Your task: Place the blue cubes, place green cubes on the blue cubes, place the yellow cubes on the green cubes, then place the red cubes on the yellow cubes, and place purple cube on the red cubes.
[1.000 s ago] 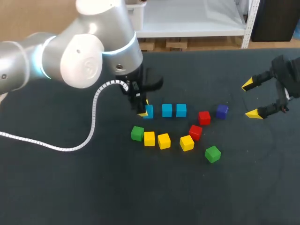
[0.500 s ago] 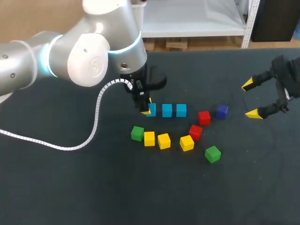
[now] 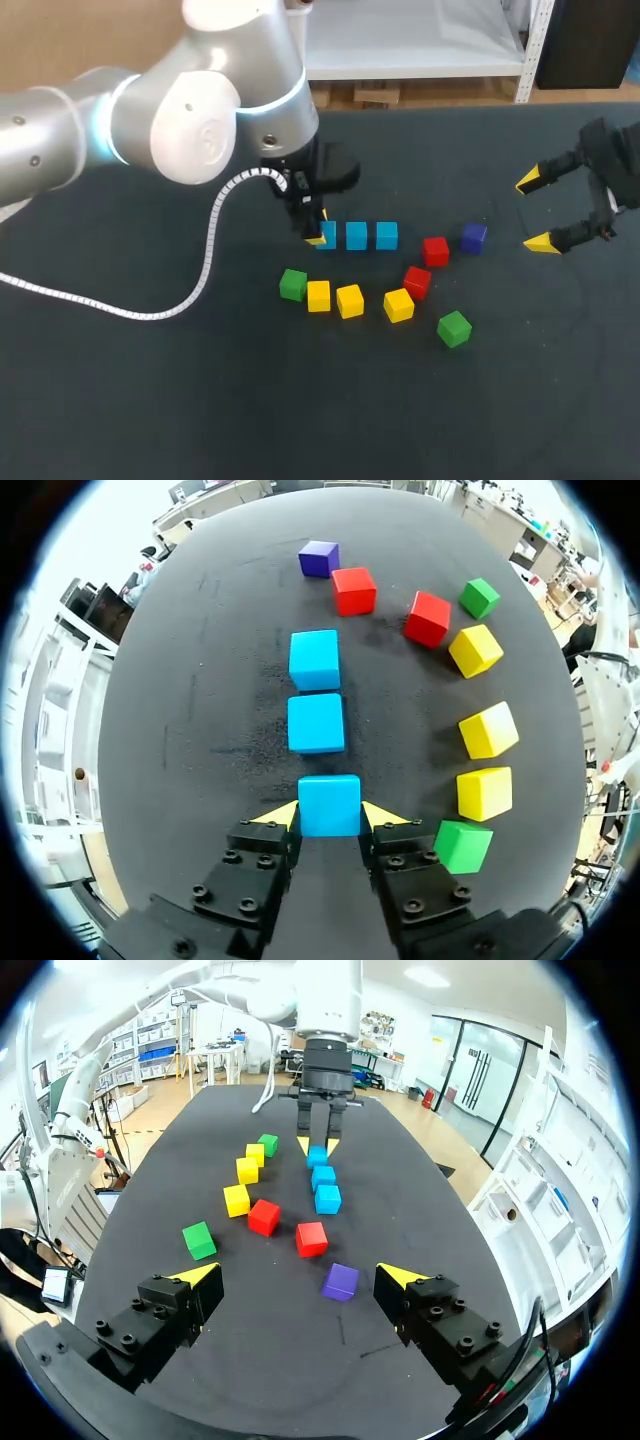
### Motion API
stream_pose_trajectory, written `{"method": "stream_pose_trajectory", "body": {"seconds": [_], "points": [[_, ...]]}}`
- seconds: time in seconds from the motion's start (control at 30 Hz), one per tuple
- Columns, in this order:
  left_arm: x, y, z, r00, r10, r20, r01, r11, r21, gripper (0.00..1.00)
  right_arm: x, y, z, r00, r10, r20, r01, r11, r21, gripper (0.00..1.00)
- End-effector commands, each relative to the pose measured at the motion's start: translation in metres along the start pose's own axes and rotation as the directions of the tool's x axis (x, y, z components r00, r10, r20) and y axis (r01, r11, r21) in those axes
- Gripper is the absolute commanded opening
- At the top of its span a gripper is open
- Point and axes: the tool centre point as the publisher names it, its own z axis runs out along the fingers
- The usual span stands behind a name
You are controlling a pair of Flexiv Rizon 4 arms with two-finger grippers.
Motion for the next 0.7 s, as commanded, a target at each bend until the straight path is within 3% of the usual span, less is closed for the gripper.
{"method": "stream_pose_trajectory", "body": {"seconds": [0.03,0.7], "points": [[-0.0028,0.0045,0.0014,1.0,0.003,-0.005,-0.003,1.0,0.008,0.0,0.0005,-0.0006,0.0008,1.0,-0.001,0.003,0.001,1.0,0.0,1.0],[-0.0015,0.0057,0.0068,1.0,-0.002,-0.015,0.002,1.0,0.019,0.0,0.0005,-0.0006,0.0008,1.0,-0.001,0.003,0.001,1.0,0.0,1.0]]}}
